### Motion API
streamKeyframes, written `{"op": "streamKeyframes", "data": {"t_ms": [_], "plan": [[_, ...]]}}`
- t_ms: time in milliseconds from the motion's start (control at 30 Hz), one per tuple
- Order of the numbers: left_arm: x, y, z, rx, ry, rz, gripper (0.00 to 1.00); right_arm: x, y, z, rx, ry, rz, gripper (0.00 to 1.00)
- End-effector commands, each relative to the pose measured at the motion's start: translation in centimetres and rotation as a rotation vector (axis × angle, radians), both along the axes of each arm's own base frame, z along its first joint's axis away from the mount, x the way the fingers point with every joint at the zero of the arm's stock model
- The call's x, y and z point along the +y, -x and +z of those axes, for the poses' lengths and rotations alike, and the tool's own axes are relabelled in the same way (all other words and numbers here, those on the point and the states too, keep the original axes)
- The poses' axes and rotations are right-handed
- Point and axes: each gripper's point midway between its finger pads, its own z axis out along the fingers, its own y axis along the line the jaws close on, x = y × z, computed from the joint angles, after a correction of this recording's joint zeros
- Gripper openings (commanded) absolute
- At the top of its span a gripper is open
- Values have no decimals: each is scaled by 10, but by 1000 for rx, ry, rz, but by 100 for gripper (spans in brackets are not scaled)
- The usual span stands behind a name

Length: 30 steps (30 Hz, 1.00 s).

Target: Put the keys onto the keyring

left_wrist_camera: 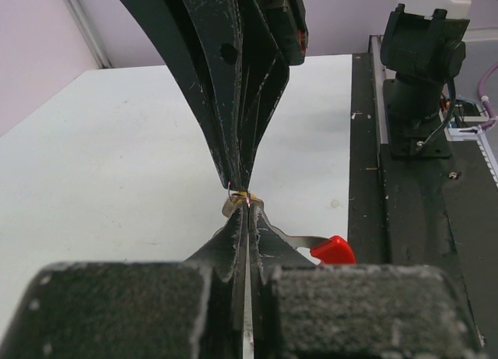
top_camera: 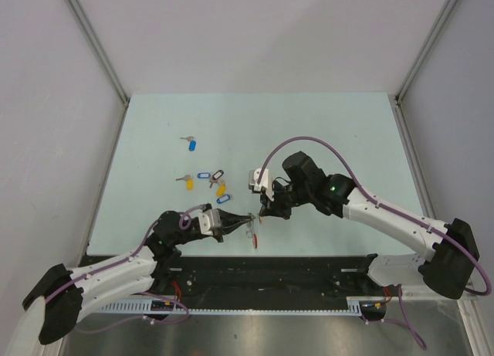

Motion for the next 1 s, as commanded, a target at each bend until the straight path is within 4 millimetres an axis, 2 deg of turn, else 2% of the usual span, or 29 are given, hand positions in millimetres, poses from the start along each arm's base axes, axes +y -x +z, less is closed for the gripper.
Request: {"op": "streamKeyframes", "data": {"t_ms": [0,633,967], "plan": [[-3,-1,32,-41,70,-11,0,6,4,10,-38,-38,43,0],[2,-9,38,-1,115,38,0,5,16,19,-39,-58,73,0],[1,-6,39,-10,115,11,0,6,11,20,-51,-61,52,0]]}}
